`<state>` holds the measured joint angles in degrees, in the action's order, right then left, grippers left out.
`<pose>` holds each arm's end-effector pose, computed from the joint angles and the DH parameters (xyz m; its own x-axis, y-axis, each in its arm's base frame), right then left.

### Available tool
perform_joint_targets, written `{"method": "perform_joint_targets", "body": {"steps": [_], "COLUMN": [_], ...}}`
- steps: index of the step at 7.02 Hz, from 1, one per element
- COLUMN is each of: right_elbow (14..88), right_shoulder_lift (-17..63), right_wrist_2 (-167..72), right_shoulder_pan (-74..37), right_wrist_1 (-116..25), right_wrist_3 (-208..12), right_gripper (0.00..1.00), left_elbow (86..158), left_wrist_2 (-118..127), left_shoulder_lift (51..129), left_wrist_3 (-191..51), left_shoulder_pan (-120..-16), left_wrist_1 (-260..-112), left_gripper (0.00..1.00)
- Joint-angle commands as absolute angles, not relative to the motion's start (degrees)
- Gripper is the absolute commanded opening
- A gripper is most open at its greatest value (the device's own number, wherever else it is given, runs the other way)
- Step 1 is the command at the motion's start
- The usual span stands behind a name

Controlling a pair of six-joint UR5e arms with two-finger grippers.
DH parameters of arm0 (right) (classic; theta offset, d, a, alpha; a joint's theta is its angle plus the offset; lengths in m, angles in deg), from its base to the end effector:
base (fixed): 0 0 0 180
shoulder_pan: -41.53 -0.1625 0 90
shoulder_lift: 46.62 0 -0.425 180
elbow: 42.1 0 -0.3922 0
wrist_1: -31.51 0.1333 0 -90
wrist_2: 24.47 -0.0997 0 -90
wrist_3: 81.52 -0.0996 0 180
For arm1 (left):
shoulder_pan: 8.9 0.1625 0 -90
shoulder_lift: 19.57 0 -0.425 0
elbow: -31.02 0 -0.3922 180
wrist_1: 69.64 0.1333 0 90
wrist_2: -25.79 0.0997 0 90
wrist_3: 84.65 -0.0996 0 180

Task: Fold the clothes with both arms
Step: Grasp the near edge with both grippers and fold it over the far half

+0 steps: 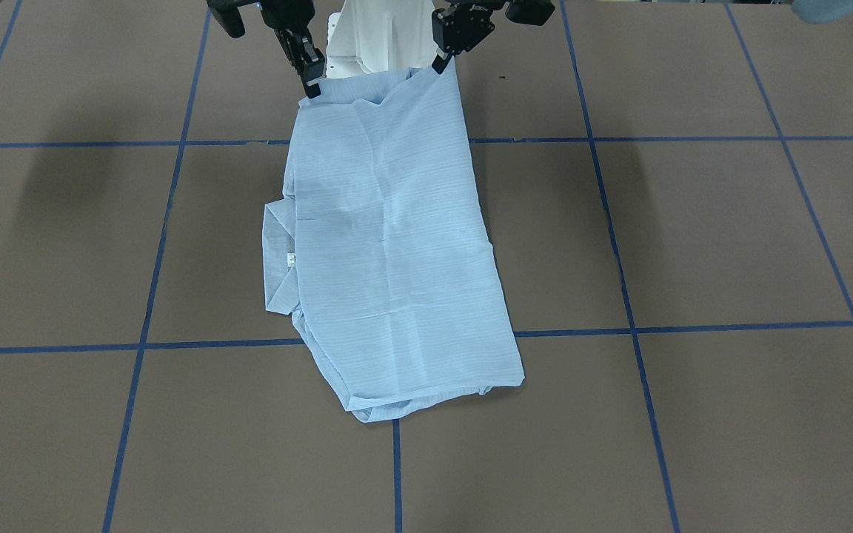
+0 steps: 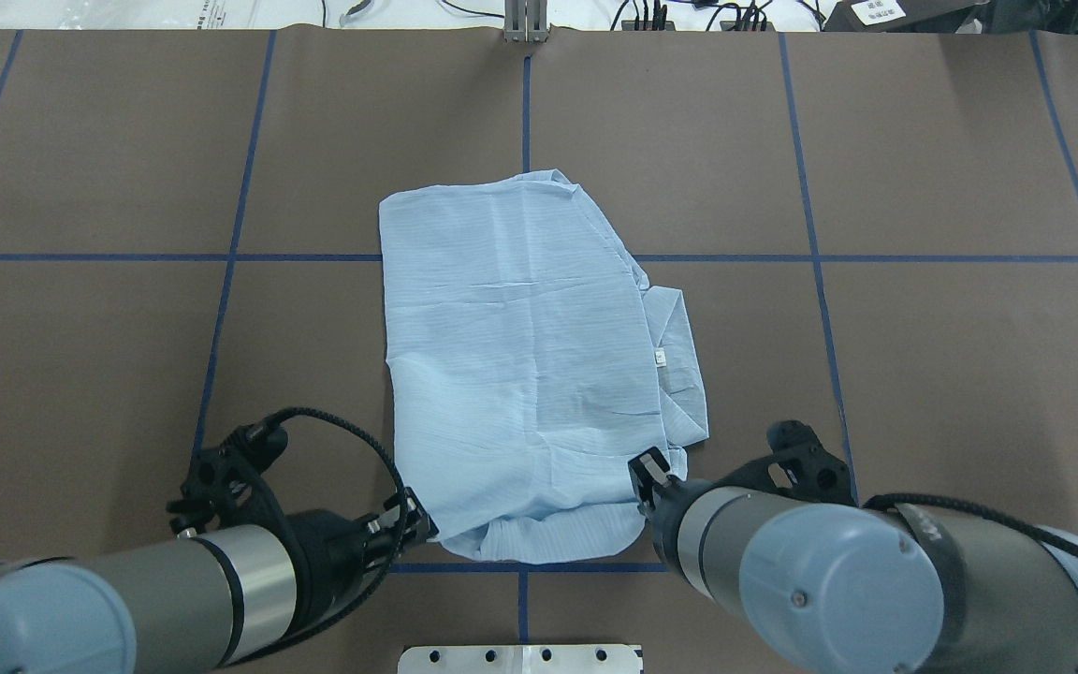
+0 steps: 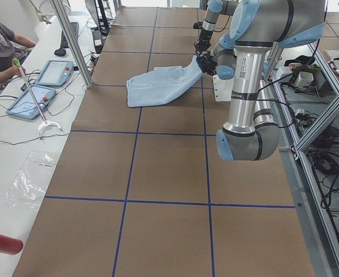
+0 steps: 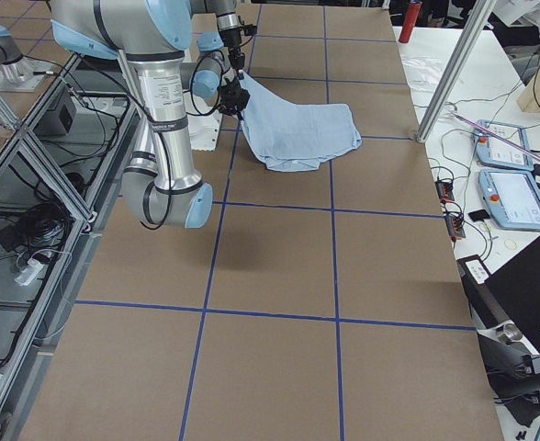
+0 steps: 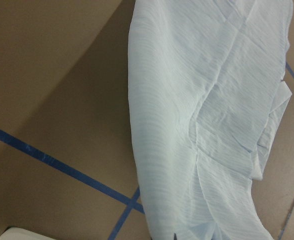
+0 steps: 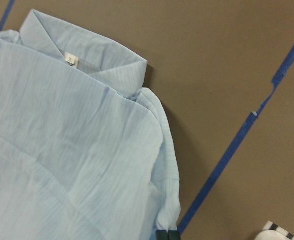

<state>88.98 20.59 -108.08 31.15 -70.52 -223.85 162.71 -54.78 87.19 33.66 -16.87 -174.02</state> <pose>-0.4430 -0.2279 0.1850 0.1615 0.8293 0.5349 -0.6431 0.4996 -0.5804 0.4260 -0.2107 0.1690 0.1190 -0.4891 -0.8641 0.3956 0.8216 -0.4105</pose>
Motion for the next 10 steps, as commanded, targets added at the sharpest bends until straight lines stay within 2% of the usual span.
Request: {"method": "perform_joint_targets", "body": {"steps": [1, 3, 6, 8, 10], "right_elbow": [82.74, 74.76, 50.01, 37.07, 26.07], "right_shoulder_lift": [14.32, 11.67, -0.79, -7.12, -10.92], "right_wrist_2": [-108.84, -114.19, -122.35, -125.53, -125.72], "right_shoulder_pan": [22.67, 16.07, 5.97, 1.82, 0.31], "right_wrist_1": [-70.01, -62.84, -54.74, -50.33, -43.41], "right_wrist_3": [-215.85, -213.02, -207.31, -204.32, -203.25], "right_gripper": [0.00, 0.00, 0.00, 0.00, 0.00], "left_elbow": [155.78, 150.48, 134.88, 122.92, 115.68], "left_wrist_2": [-56.64, -58.85, -58.94, -60.16, -60.78], "left_shoulder_lift": [92.64, 95.21, 102.31, 106.35, 108.30], "left_wrist_3": [28.40, 23.57, 15.83, 11.69, 10.45], "left_shoulder_pan": [-26.00, -31.99, -40.69, -45.00, -46.34], "left_wrist_1": [-173.26, -173.53, -177.63, -185.88, -190.74], "left_gripper": [0.00, 0.00, 0.00, 0.00, 0.00]}}
